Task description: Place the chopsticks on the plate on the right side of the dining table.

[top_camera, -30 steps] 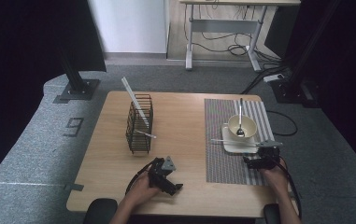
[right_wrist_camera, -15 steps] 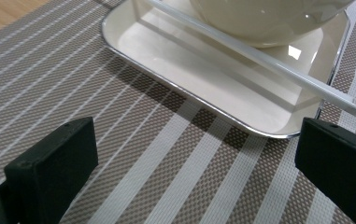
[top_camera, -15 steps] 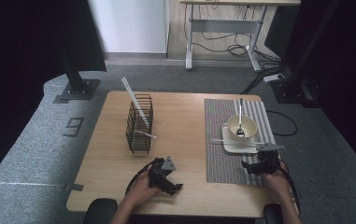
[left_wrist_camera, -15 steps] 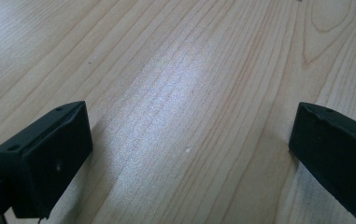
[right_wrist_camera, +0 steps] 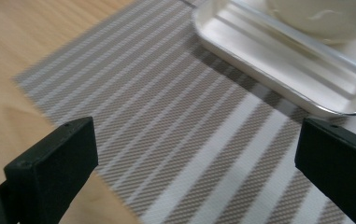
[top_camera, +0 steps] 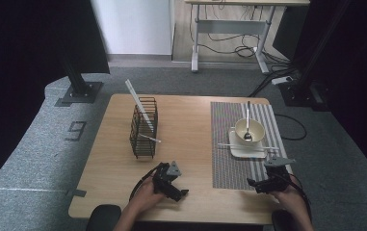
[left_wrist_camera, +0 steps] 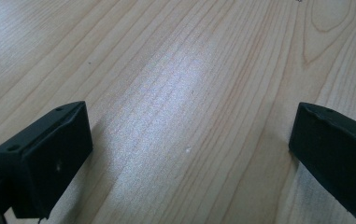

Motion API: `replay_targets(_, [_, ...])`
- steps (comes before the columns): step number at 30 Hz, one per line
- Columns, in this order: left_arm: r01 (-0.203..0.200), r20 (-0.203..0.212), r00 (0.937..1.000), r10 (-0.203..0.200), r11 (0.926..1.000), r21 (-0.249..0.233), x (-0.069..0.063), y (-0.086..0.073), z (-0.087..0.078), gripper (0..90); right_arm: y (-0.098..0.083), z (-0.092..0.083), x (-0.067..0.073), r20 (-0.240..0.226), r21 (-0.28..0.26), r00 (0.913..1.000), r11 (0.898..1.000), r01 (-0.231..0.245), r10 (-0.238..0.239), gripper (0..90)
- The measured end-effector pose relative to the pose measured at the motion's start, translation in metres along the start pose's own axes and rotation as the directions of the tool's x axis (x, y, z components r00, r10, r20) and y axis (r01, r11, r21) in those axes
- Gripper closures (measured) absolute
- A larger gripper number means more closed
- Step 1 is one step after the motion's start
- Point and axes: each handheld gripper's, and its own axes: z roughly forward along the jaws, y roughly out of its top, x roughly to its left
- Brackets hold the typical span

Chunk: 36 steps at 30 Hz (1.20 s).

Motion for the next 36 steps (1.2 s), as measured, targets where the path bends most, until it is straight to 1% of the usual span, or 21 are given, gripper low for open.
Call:
replay_targets(2, [0.0,0.0,1.0,0.0,1.0,0.0,0.0,0.0,0.0,0.0,0.005,-0.004,0.005,-0.033,0.011,0.9994,1.0,-0.012,0.012,0.0])
replay_targets(3, [-0.001,0.0,1.0,0.001,1.0,0.0,0.0,0.0,0.0,0.0,0.008,-0.005,0.007,-0.041,0.017,0.9991,1.0,-0.007,0.008,0.0])
replay_targets(5, [-0.002,0.001,1.0,0.002,1.0,0.0,0.0,0.0,0.0,0.0,0.016,-0.008,0.013,-0.049,0.006,0.9988,1.0,0.008,-0.008,0.0])
replay_targets(7, [-0.004,0.0,1.0,0.004,1.0,0.002,0.0,0.0,0.0,0.0,0.023,-0.009,0.018,-0.075,0.008,0.9971,1.0,0.006,-0.005,0.0])
replay_targets(9, [-0.004,0.0,1.0,0.004,1.0,0.002,0.0,0.0,0.0,0.0,0.032,-0.011,0.023,-0.111,-0.007,0.9938,1.0,-0.003,0.003,0.0])
replay_targets(12, [-0.003,0.001,1.0,0.003,1.0,0.002,0.0,0.0,0.0,0.0,0.045,-0.011,0.03,-0.135,-0.037,0.9908,0.999,0.0,-0.005,0.0])
replay_targets(14, [0.0,0.0,1.0,0.0,1.0,-0.001,0.0,0.0,0.0,0.0,0.053,-0.01,0.034,-0.125,-0.059,0.9918,0.998,0.02,-0.027,0.0])
replay_targets(16, [0.0,0.001,1.0,0.0,1.0,-0.001,0.0,0.0,0.0,0.0,0.061,-0.009,0.036,-0.092,-0.068,0.9947,0.997,0.04,-0.046,0.0])
replay_targets(17, [0.0,0.0,1.0,0.0,1.0,-0.001,0.0,0.0,0.0,0.0,0.064,-0.008,0.037,-0.089,-0.074,0.9947,0.996,0.046,-0.052,0.0])
replay_targets(19, [0.0,0.001,1.0,0.0,1.0,-0.001,0.0,0.0,0.0,0.0,0.071,-0.006,0.039,-0.09,-0.08,0.9947,0.996,0.043,-0.05,1.3])
replay_targets(22, [0.0,0.002,1.0,0.0,1.0,0.001,0.0,0.0,0.0,0.0,0.081,-0.003,0.043,-0.093,-0.089,0.9928,0.994,0.067,-0.076,5.6])
replay_targets(23, [0.0,0.002,1.0,0.0,1.0,0.001,0.0,0.0,0.0,0.0,0.084,-0.001,0.044,-0.096,-0.091,0.992,0.993,0.074,-0.082,7.7])
replay_targets(29, [0.0,0.001,1.0,0.0,1.0,0.0,0.0,0.0,0.0,0.0,0.102,0.011,0.052,-0.128,-0.093,0.9867,0.992,0.089,-0.1,9.0])
replay_targets(32, [0.001,0.002,1.0,-0.001,1.0,0.001,0.0,0.0,0.0,0.0,0.114,0.019,0.056,-0.154,-0.096,0.9823,0.991,0.093,-0.107,11.0])
replay_targets(34, [0.001,0.002,1.0,-0.001,1.0,0.0,0.0,0.0,0.0,0.0,0.121,0.023,0.059,-0.16,-0.094,0.9808,0.991,0.097,-0.111,12.2])
replay_targets(36, [0.0,0.002,1.0,0.0,1.0,0.001,0.0,0.0,0.0,0.0,0.129,0.028,0.061,-0.168,-0.078,0.979,0.992,0.103,-0.115,12.3])
